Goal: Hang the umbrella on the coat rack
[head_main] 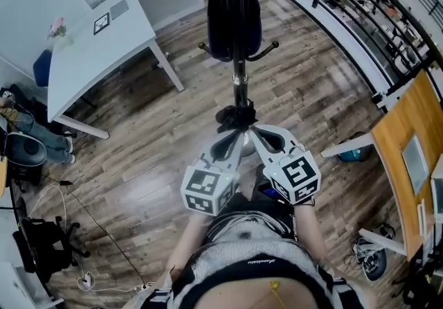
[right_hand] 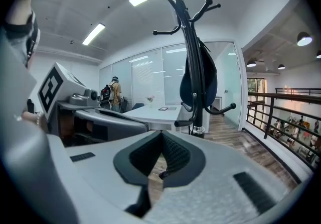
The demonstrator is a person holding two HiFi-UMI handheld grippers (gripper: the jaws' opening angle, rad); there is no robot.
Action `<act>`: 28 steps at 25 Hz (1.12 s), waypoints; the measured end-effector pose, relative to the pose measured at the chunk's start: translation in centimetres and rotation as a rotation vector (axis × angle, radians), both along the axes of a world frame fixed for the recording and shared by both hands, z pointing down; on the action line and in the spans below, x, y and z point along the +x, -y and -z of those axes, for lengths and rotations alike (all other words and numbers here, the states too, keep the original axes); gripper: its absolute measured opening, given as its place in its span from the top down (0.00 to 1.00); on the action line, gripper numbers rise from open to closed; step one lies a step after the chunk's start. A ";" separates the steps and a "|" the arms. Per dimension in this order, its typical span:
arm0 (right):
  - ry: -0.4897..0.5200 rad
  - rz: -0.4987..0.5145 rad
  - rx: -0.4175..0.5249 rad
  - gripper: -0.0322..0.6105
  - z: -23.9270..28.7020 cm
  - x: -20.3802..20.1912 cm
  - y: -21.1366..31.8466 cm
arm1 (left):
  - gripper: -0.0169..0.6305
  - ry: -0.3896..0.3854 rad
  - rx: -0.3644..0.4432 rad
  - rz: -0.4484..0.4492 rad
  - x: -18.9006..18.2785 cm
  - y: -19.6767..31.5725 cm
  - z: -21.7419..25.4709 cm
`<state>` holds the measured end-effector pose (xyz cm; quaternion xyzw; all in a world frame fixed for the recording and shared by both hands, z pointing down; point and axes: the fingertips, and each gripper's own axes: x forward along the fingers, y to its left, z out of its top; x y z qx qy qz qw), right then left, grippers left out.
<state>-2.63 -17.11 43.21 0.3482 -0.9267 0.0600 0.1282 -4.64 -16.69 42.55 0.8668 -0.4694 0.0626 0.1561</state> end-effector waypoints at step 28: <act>0.115 0.013 0.197 0.95 8.0 -0.4 -0.8 | 0.95 -0.006 0.228 0.003 -0.2 -1.0 7.6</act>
